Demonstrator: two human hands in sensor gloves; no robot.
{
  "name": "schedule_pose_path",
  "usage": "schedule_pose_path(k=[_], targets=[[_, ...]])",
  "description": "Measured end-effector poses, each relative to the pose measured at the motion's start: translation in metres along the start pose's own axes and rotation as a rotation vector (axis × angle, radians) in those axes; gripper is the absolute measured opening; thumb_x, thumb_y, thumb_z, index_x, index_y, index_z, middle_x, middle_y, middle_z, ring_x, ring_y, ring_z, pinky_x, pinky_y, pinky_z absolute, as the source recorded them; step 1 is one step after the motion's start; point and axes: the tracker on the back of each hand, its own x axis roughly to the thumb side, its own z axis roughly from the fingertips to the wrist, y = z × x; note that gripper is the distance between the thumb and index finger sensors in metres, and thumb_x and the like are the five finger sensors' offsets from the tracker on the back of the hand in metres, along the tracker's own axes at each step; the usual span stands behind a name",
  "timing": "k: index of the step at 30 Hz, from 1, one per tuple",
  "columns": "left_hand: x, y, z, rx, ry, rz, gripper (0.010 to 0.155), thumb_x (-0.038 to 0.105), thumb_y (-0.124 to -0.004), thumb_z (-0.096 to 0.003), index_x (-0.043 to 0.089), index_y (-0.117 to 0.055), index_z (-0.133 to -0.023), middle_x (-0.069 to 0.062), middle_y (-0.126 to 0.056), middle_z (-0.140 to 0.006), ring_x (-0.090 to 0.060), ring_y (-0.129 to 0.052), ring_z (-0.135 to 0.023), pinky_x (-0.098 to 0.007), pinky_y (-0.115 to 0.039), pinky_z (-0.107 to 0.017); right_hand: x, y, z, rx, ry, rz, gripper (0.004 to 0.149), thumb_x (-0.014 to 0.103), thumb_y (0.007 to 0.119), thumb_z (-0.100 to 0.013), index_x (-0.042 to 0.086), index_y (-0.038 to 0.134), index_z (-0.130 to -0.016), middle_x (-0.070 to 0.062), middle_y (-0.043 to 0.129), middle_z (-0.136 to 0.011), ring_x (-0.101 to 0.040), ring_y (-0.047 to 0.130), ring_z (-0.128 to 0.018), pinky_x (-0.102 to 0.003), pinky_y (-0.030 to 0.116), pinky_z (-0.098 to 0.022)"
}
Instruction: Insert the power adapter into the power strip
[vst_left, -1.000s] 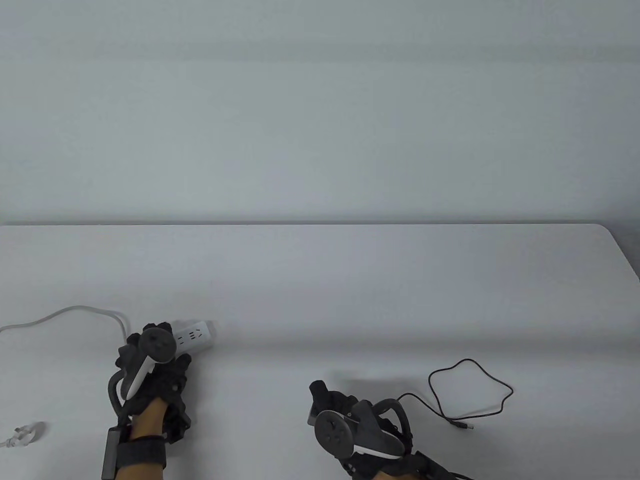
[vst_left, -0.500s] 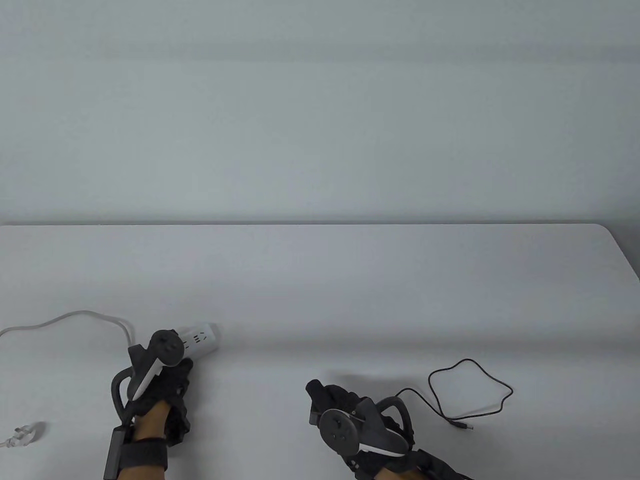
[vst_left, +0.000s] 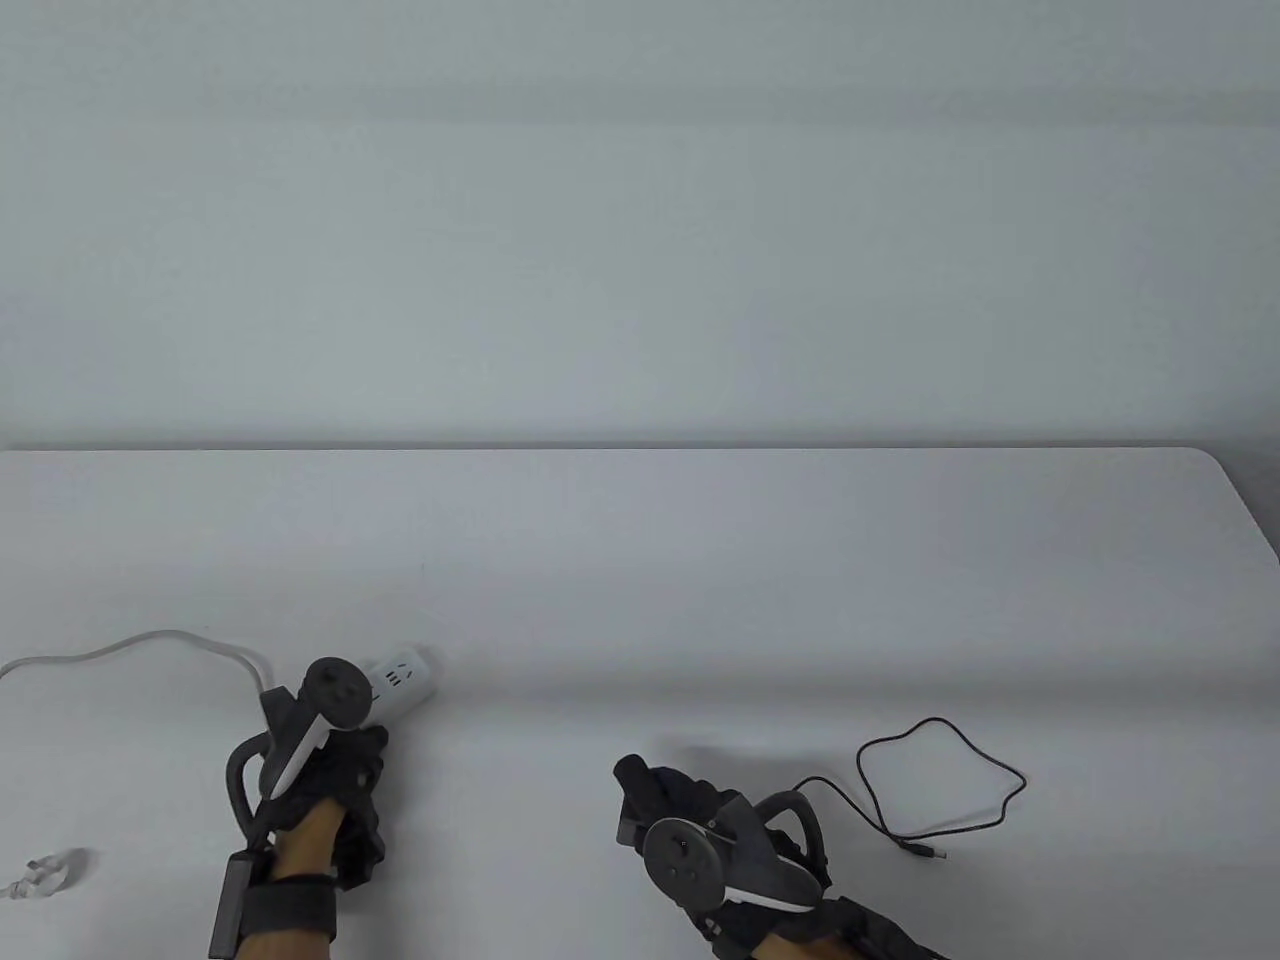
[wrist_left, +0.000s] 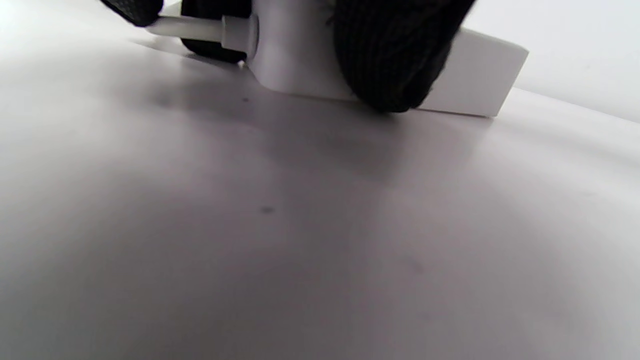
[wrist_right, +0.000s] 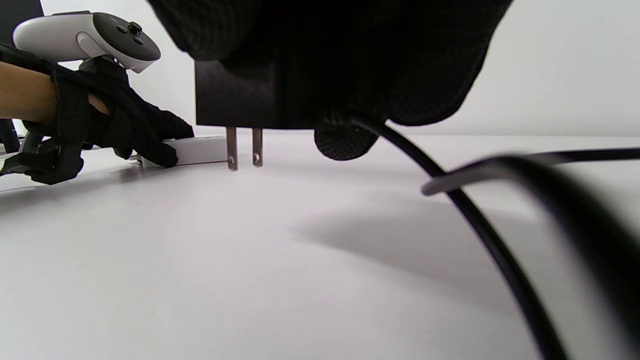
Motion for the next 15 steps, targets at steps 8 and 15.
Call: schedule_pose_path(k=[8,15], targets=[[0.007,0.003,0.009,-0.062,-0.026,0.043,0.081,0.039,-0.087,-0.0440,0.026,-0.048,-0.114,-0.010,-0.054,-0.115,-0.041,-0.070,-0.093,-0.065,-0.053,-0.075,-0.002,-0.006,0.003,-0.040,0.006,-0.009,0.066,0.038,0.068,-0.050,0.018,0.050,-0.110,-0.010,0.077,-0.100,-0.022,0.095,-0.084,-0.049,0.084,-0.060],[0.029,0.004,0.025,-0.102,-0.115,-0.012,0.081,0.039,-0.089,-0.0429,0.028,-0.051,-0.114,-0.007,-0.057,-0.115,-0.044,-0.066,-0.100,-0.064,-0.052,-0.076,-0.006,-0.008,0.003,-0.053,0.024,-0.011,0.066,0.037,0.068,-0.050,0.017,0.051,-0.110,-0.010,0.077,-0.099,-0.024,0.092,-0.086,-0.054,0.079,-0.063]])
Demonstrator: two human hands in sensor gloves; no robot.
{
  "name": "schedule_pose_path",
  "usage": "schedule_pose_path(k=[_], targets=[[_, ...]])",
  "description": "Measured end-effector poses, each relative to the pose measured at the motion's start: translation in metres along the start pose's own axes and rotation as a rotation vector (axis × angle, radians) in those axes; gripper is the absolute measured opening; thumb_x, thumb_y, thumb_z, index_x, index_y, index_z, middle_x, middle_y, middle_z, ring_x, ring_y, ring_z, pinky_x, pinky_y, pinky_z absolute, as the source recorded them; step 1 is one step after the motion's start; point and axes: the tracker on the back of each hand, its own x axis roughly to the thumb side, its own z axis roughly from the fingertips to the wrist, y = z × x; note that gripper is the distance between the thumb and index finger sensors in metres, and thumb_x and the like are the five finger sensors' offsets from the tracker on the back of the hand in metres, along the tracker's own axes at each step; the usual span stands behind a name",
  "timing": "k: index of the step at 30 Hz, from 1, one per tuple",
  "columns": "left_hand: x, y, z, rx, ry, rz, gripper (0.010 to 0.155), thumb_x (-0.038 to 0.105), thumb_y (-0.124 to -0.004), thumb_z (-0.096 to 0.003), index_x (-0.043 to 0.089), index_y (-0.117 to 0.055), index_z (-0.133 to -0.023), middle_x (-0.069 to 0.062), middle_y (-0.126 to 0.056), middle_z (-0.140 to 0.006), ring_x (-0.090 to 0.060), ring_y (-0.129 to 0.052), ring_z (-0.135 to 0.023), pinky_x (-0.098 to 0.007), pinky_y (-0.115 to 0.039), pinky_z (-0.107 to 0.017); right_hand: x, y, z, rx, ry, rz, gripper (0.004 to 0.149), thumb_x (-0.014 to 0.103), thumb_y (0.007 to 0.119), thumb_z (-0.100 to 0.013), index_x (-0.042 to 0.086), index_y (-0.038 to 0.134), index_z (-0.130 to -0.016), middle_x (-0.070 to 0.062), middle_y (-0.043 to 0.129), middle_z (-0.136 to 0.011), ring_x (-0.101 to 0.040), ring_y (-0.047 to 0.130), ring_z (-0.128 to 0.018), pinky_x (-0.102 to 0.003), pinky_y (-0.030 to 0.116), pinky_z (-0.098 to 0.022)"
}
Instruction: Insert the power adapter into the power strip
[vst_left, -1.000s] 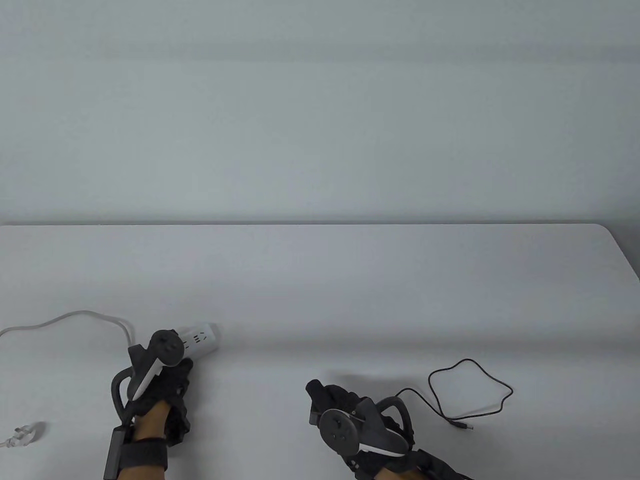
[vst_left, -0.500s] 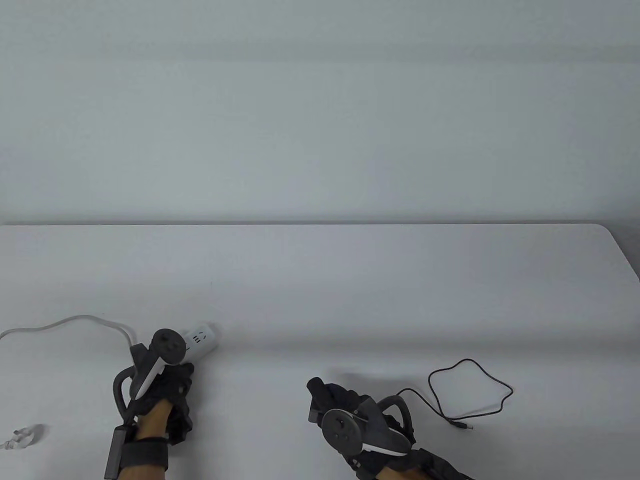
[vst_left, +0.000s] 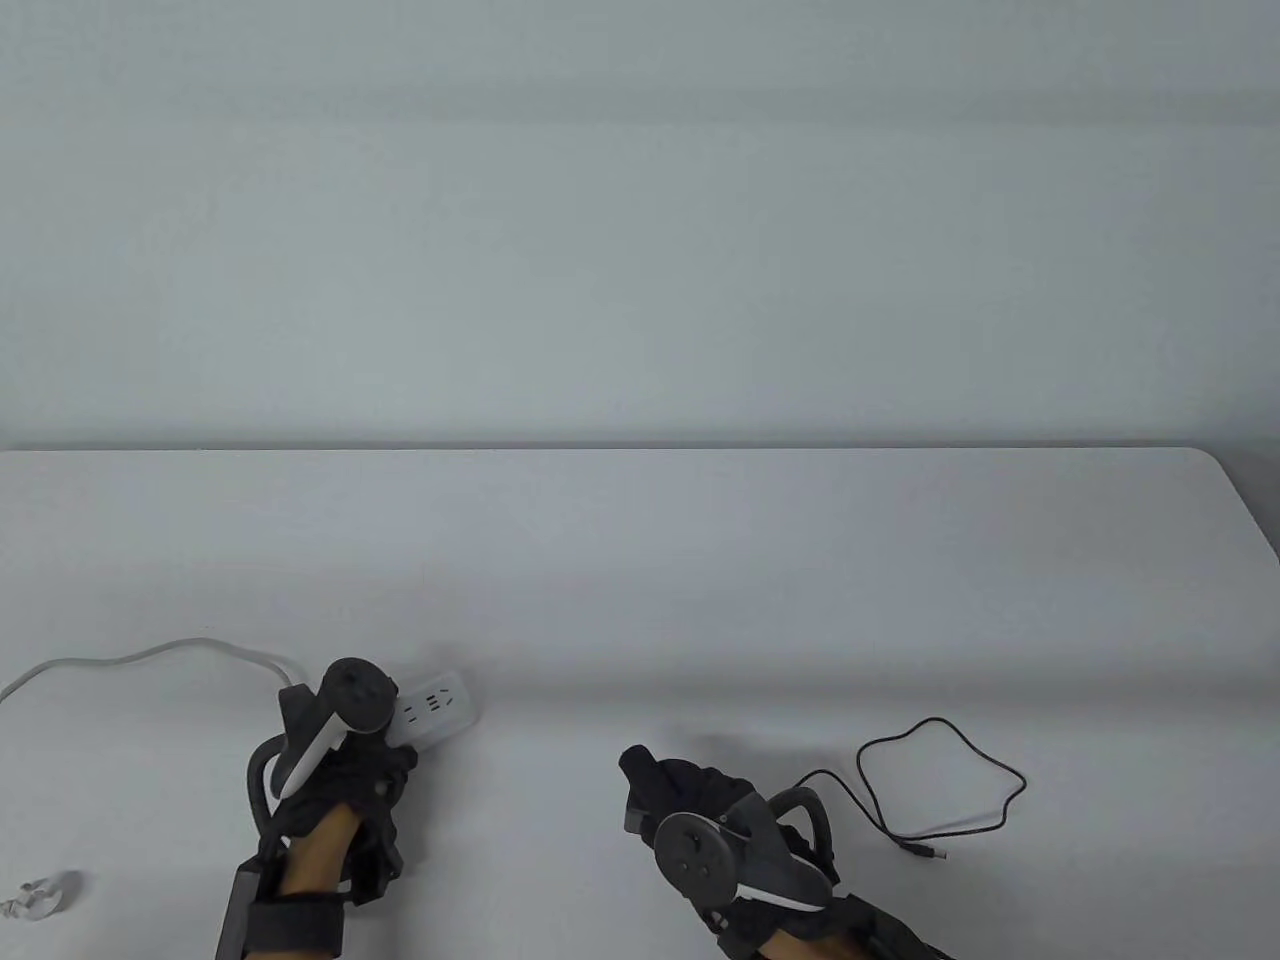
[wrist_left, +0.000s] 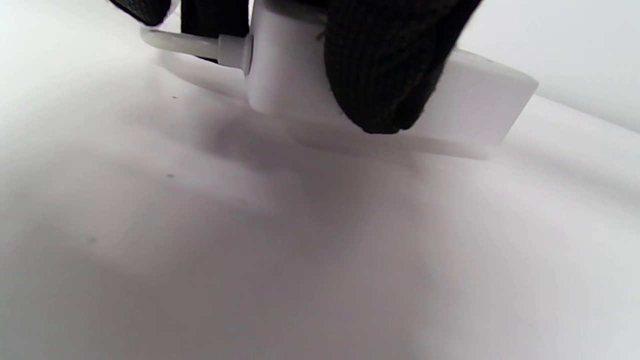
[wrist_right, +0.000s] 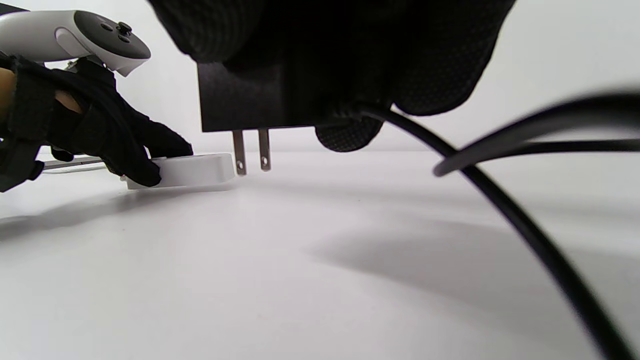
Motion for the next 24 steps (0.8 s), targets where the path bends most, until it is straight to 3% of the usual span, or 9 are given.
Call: schedule_pose_path(k=[7,24], targets=[[0.034,-0.007,0.015,-0.015,-0.125,-0.064,0.081,0.039,-0.090,-0.0421,0.029,-0.053,-0.113,-0.006,-0.059,-0.114,-0.038,-0.062,-0.107,-0.062,-0.052,-0.077,-0.001,-0.001,0.000,-0.008,0.003,-0.009,0.065,0.037,0.068,-0.050,0.017,0.051,-0.110,-0.009,0.076,-0.099,-0.024,0.090,-0.087,-0.057,0.076,-0.065],[0.105,-0.041,0.052,-0.155,-0.386,-0.134,0.082,0.039,-0.092,-0.0408,0.026,-0.055,-0.112,-0.008,-0.061,-0.113,-0.039,-0.066,-0.103,-0.061,-0.055,-0.076,-0.004,-0.004,0.000,-0.029,0.011,-0.039,0.065,0.037,0.069,-0.050,0.018,0.052,-0.110,-0.008,0.077,-0.099,-0.024,0.091,-0.087,-0.060,0.071,-0.067]])
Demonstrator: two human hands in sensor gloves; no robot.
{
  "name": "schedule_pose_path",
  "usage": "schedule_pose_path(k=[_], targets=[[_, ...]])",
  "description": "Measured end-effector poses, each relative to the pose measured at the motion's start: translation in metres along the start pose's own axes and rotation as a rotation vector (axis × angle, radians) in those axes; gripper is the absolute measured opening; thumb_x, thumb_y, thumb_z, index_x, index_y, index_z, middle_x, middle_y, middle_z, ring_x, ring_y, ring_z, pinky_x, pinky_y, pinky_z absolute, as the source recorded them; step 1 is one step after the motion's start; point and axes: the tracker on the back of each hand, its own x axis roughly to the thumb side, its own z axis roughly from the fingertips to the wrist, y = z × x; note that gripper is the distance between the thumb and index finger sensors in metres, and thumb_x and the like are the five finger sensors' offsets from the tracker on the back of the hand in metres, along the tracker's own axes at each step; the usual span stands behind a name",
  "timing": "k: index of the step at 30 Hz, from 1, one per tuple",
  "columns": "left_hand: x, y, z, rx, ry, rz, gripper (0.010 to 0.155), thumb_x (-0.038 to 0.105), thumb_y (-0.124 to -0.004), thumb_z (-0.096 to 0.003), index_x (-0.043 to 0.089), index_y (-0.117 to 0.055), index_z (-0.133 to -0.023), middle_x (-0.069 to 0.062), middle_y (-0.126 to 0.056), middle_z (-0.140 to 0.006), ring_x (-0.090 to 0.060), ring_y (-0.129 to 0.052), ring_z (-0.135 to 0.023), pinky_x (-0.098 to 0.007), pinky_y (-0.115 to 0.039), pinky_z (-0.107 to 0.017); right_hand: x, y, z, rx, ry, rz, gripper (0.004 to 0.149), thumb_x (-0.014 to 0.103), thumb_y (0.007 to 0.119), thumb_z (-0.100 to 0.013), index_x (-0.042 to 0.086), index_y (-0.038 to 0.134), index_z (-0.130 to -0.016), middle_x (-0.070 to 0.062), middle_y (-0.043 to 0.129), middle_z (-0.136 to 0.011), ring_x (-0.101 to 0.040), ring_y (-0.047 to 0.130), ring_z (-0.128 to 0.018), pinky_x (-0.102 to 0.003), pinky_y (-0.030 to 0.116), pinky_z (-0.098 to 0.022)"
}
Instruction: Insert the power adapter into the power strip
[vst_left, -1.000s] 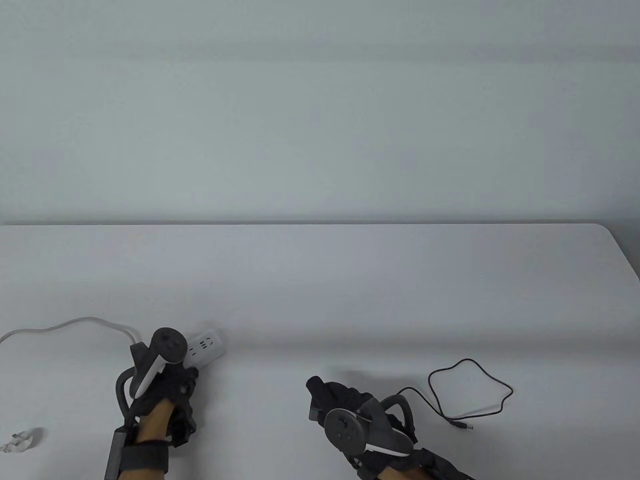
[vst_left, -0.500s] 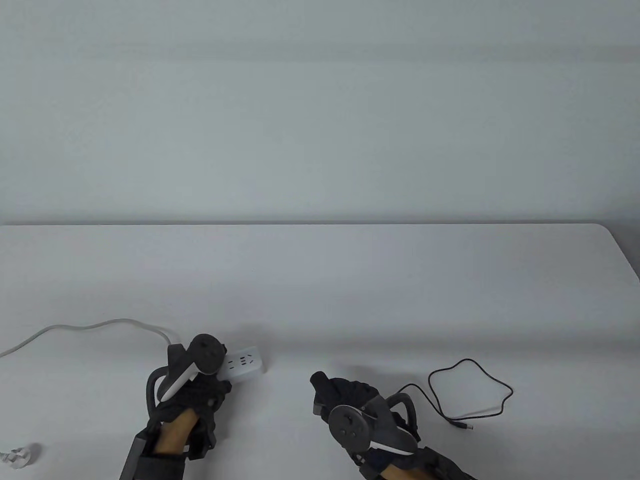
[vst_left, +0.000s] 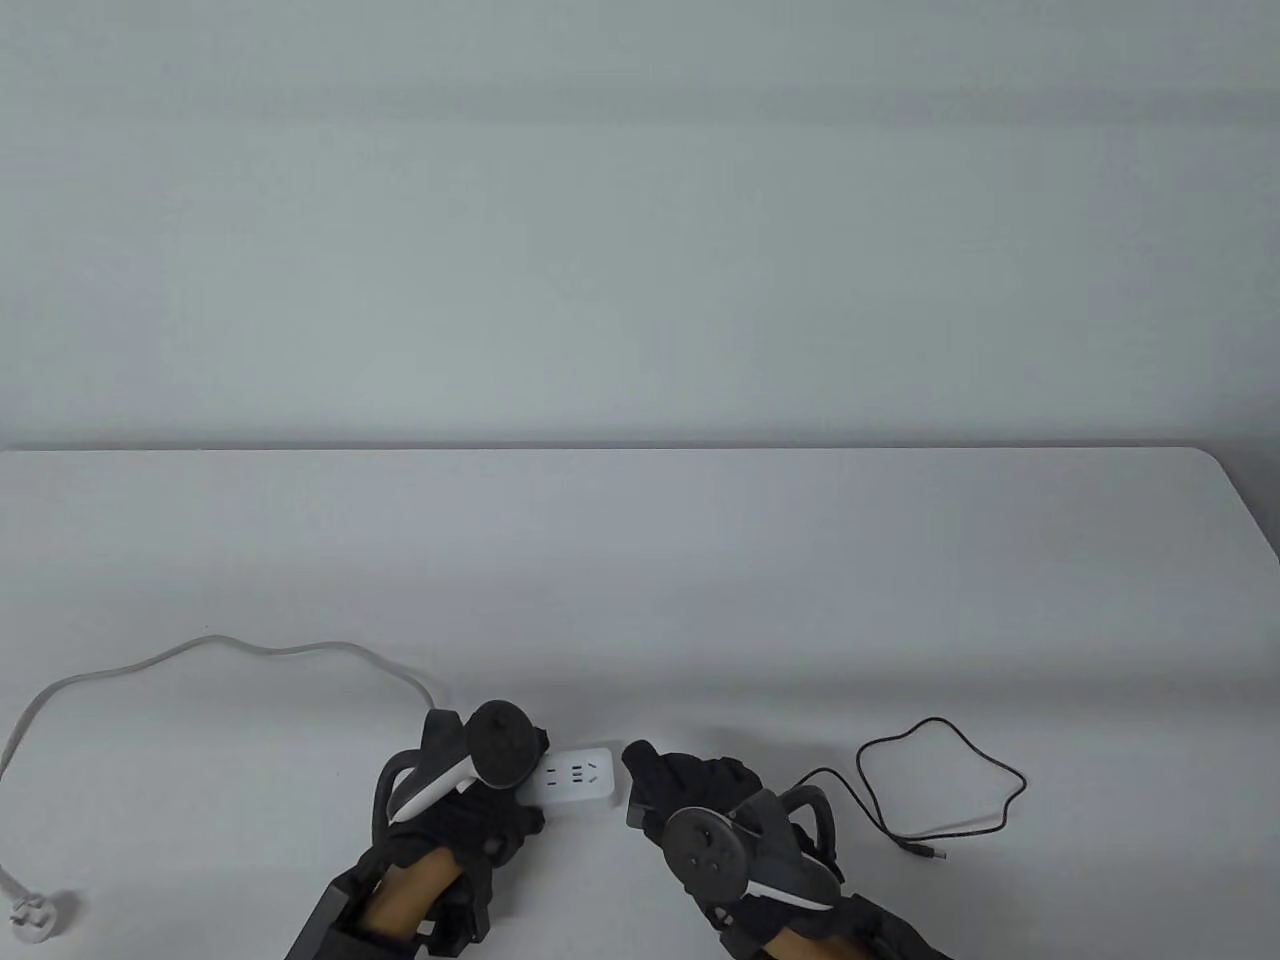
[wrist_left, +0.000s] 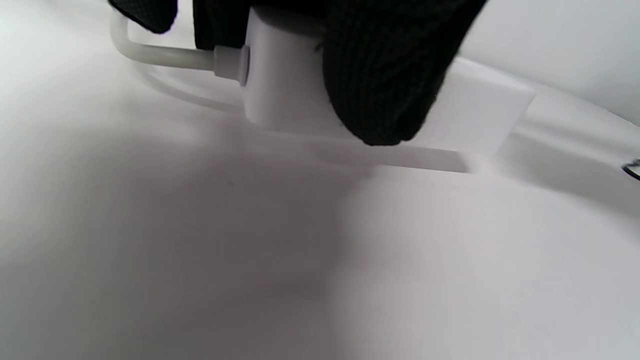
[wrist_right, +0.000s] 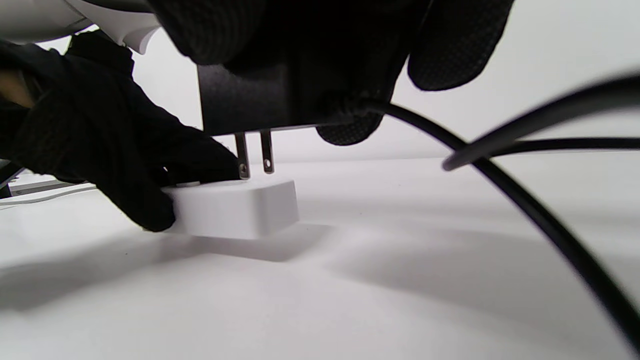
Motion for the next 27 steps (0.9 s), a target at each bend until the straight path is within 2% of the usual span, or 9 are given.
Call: schedule_pose_path(k=[14,27], targets=[[0.039,-0.023,0.003,-0.042,-0.147,-0.066,0.083,0.040,-0.093,-0.0399,0.026,-0.056,-0.112,-0.008,-0.063,-0.112,-0.038,-0.068,-0.102,-0.061,-0.056,-0.076,-0.001,0.001,-0.001,0.008,0.001,-0.003,0.065,0.037,0.069,-0.050,0.017,0.052,-0.110,-0.008,0.077,-0.099,-0.024,0.090,-0.087,-0.061,0.070,-0.067],[0.042,-0.027,0.004,-0.007,-0.176,-0.089,0.083,0.045,-0.094,-0.0389,0.029,-0.057,-0.111,-0.006,-0.064,-0.110,-0.035,-0.071,-0.100,-0.060,-0.057,-0.076,-0.001,0.009,-0.004,0.043,-0.025,0.002,0.066,0.037,0.068,-0.051,0.017,0.050,-0.111,-0.007,0.074,-0.101,-0.023,0.088,-0.090,-0.061,0.068,-0.069]])
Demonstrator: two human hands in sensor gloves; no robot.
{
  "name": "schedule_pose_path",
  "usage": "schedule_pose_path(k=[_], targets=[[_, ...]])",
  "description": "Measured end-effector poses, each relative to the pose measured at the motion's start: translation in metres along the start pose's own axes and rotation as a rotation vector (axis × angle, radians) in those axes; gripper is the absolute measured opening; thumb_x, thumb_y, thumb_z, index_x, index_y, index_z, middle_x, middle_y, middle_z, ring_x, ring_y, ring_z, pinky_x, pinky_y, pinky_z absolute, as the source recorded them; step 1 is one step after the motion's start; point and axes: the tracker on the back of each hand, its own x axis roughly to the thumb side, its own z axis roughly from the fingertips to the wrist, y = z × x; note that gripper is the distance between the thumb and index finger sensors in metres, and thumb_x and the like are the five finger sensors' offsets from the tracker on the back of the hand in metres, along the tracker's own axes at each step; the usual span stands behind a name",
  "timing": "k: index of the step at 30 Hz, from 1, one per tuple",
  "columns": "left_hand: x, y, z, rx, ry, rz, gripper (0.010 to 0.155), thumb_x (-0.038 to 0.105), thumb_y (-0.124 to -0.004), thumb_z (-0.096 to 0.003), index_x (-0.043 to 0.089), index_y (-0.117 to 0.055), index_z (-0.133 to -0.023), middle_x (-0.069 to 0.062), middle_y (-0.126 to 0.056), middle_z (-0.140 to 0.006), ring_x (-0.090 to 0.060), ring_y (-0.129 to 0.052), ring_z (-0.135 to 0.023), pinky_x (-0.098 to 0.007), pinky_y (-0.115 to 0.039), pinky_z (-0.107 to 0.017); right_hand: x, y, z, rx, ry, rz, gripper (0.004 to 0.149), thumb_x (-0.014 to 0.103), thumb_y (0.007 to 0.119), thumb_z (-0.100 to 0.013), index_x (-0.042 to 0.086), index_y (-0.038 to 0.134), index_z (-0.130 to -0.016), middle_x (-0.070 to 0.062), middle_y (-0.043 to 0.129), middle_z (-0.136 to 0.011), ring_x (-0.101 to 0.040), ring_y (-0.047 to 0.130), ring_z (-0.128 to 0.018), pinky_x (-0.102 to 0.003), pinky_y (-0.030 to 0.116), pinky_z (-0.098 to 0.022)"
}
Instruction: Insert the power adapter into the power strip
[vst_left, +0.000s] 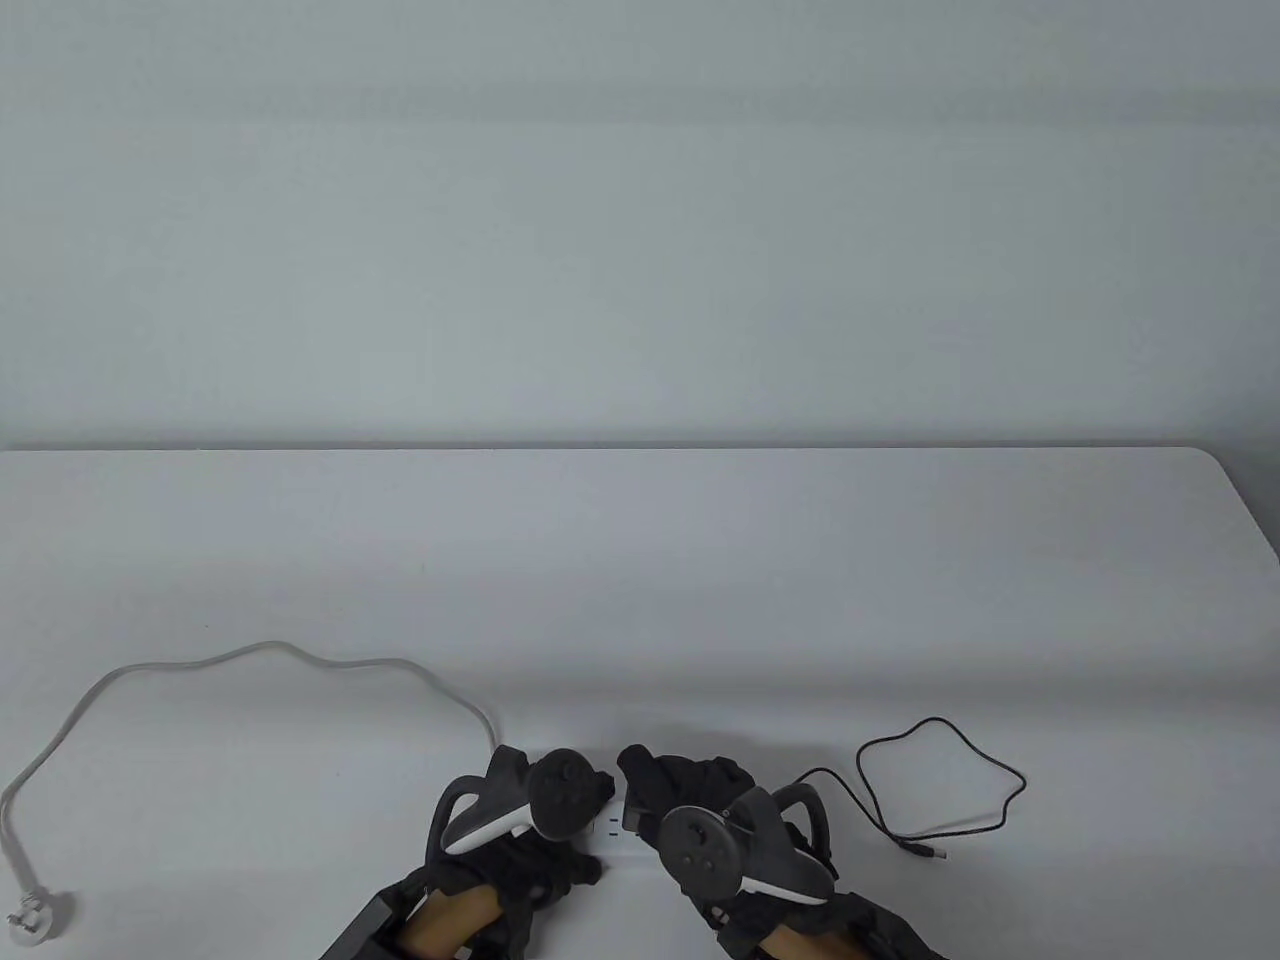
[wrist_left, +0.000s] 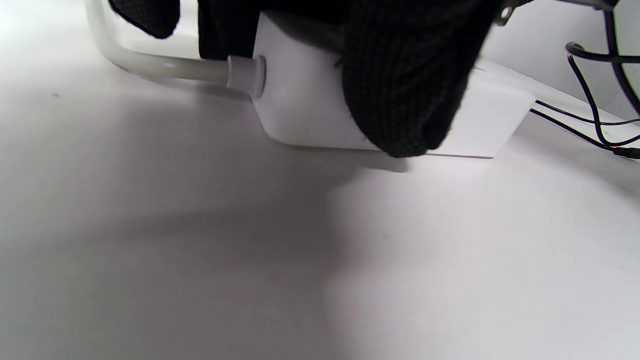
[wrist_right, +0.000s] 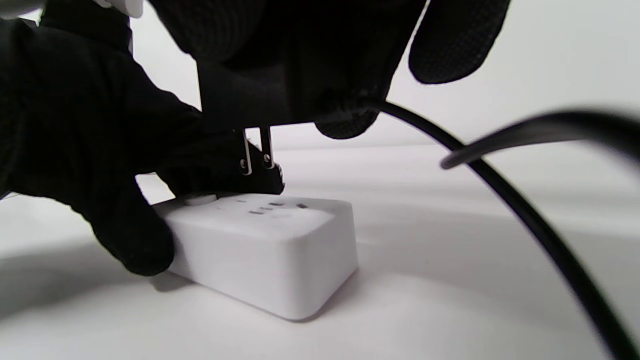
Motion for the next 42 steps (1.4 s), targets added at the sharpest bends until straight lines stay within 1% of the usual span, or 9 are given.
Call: schedule_pose_path(k=[14,22,23,27,32,35,40,41,42], targets=[[0.001,0.001,-0.001,-0.023,-0.001,-0.011,0.083,0.045,-0.093,-0.0394,0.029,-0.056,-0.112,-0.006,-0.063,-0.111,-0.035,-0.070,-0.100,-0.060,-0.057,-0.076,-0.003,0.006,-0.004,0.032,-0.006,-0.003,0.065,0.037,0.068,-0.051,0.019,0.049,-0.111,-0.005,0.072,-0.103,-0.023,0.086,-0.092,-0.061,0.066,-0.070],[0.001,0.002,-0.002,-0.045,0.004,-0.022,0.083,0.045,-0.093,-0.0397,0.029,-0.055,-0.112,-0.006,-0.063,-0.111,-0.035,-0.069,-0.100,-0.060,-0.056,-0.077,-0.004,0.012,-0.007,0.086,-0.018,-0.002,0.065,0.037,0.068,-0.051,0.022,0.049,-0.111,-0.005,0.071,-0.104,-0.023,0.084,-0.093,-0.061,0.065,-0.071],[0.001,0.001,-0.002,-0.044,0.004,-0.025,0.083,0.046,-0.093,-0.0397,0.029,-0.055,-0.112,-0.006,-0.062,-0.111,-0.035,-0.069,-0.100,-0.060,-0.056,-0.077,-0.004,0.012,-0.007,0.079,-0.021,0.000,0.064,0.037,0.068,-0.051,0.022,0.050,-0.111,-0.004,0.071,-0.104,-0.023,0.085,-0.093,-0.061,0.065,-0.071],[0.001,0.001,-0.002,-0.034,0.003,-0.027,0.082,0.051,-0.091,-0.0395,0.028,-0.057,-0.111,-0.007,-0.064,-0.110,-0.034,-0.069,-0.100,-0.060,-0.056,-0.077,-0.003,0.011,-0.008,0.078,-0.032,0.043,0.064,0.037,0.068,-0.050,0.023,0.050,-0.111,-0.003,0.072,-0.104,-0.021,0.086,-0.093,-0.060,0.066,-0.071],[0.002,0.001,-0.002,-0.029,0.003,-0.034,0.082,0.052,-0.091,-0.0392,0.028,-0.059,-0.110,-0.007,-0.066,-0.109,-0.034,-0.071,-0.099,-0.060,-0.057,-0.076,0.001,0.010,-0.010,0.062,-0.041,0.104,0.064,0.037,0.069,-0.049,0.024,0.053,-0.109,-0.002,0.076,-0.102,-0.018,0.090,-0.092,-0.058,0.068,-0.071],[0.002,0.002,-0.002,-0.031,0.002,-0.034,0.082,0.052,-0.091,-0.0389,0.027,-0.059,-0.110,-0.008,-0.066,-0.108,-0.034,-0.071,-0.098,-0.060,-0.056,-0.077,0.002,0.006,-0.011,0.049,-0.050,0.159,0.064,0.039,0.071,-0.047,0.023,0.058,-0.108,-0.002,0.083,-0.098,-0.017,0.097,-0.087,-0.056,0.071,-0.071],[0.002,0.003,-0.004,-0.037,-0.006,-0.043,0.082,0.051,-0.092,-0.0382,0.027,-0.060,-0.110,-0.009,-0.067,-0.106,-0.035,-0.073,-0.097,-0.060,-0.057,-0.076,0.003,0.005,-0.011,0.036,-0.044,0.168,0.064,0.039,0.074,-0.045,0.023,0.063,-0.106,-0.001,0.087,-0.096,-0.017,0.101,-0.084,-0.056,0.072,-0.070],[0.002,0.003,-0.004,-0.037,-0.006,-0.044,0.082,0.052,-0.092,-0.0378,0.028,-0.060,-0.109,-0.009,-0.067,-0.106,-0.035,-0.073,-0.096,-0.060,-0.057,-0.076,0.005,0.009,-0.011,0.054,-0.056,0.170,0.063,0.039,0.077,-0.045,0.023,0.065,-0.105,-0.002,0.088,-0.096,-0.018,0.101,-0.084,-0.058,0.071,-0.071],[0.003,0.002,-0.004,-0.041,-0.014,-0.040,0.082,0.051,-0.092,-0.0380,0.027,-0.061,-0.109,-0.010,-0.067,-0.106,-0.036,-0.073,-0.096,-0.060,-0.057,-0.076,0.008,0.014,-0.011,0.083,-0.018,0.250,0.064,0.040,0.074,-0.044,0.024,0.062,-0.105,-0.001,0.087,-0.096,-0.016,0.100,-0.085,-0.055,0.073,-0.071]])
